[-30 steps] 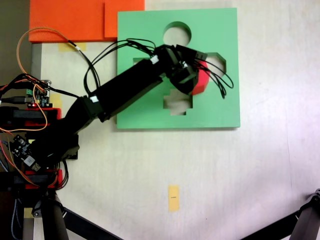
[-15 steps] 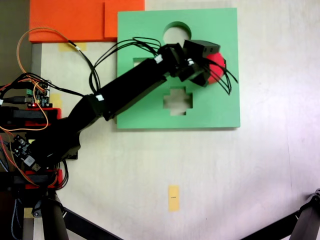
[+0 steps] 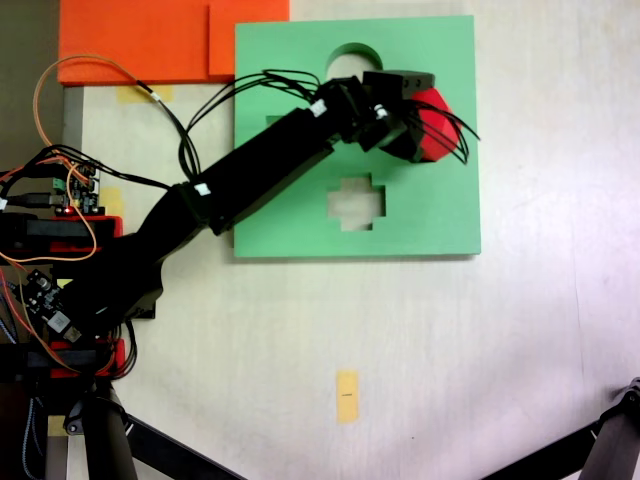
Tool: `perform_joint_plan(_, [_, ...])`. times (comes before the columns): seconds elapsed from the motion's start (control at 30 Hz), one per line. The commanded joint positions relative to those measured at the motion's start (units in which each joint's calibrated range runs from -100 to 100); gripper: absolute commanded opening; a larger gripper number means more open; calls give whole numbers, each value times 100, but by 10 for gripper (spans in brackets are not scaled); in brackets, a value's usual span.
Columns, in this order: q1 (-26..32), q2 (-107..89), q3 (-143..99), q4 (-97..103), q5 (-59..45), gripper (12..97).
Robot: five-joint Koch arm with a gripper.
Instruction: Put the octagonal pillar block into the corresponding hole
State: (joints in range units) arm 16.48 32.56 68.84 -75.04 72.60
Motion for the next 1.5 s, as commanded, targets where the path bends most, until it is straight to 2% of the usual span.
perform_joint_plan(0.0, [29,-127,75,-99,-63,291])
perform_joint_plan(0.4, [88,-1063,75,-936,-49,289])
perform_joint_plan(0.67, [78,-686,75,-994,-88,290])
perform_joint_plan(0.97, [78,-281,75,-975,-669,290])
perform_joint_plan(1.47, [5,180,85,-676,-679,297])
